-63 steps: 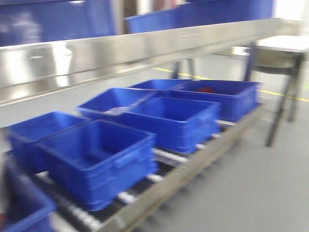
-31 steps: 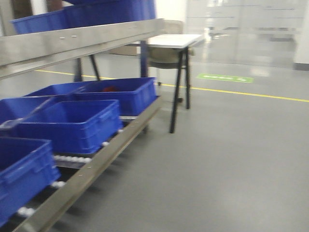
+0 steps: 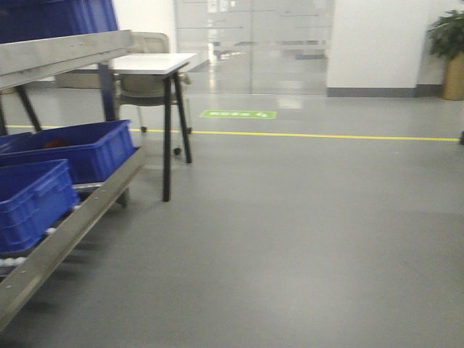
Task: Grab orange capacitor from left shelf to right conveyor
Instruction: 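Hold the cylinder in the right gripper and turn the base away from the shelf, then drive the base across the floor to the dark conveyor belt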
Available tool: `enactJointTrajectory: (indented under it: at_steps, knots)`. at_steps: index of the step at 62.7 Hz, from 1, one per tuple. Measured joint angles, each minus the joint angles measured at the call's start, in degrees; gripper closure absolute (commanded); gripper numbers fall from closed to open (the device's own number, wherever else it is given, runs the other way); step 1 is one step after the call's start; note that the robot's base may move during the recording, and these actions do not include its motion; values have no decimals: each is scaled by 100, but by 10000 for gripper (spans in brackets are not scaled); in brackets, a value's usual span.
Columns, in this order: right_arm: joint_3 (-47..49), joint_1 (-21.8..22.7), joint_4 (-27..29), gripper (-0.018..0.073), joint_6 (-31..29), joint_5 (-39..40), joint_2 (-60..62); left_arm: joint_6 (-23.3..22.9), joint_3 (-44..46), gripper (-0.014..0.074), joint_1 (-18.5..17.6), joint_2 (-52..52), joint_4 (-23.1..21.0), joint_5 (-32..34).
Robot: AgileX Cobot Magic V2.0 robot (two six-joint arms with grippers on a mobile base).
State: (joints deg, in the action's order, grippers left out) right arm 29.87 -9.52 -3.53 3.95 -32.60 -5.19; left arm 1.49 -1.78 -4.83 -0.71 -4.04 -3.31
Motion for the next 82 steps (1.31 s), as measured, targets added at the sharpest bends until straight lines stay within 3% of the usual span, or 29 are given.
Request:
enactJointTrajectory:
  at_steps: [82]
  knots:
    - [0, 0, 0, 438, 0, 0, 13, 0, 0, 723, 0, 0, 0, 0]
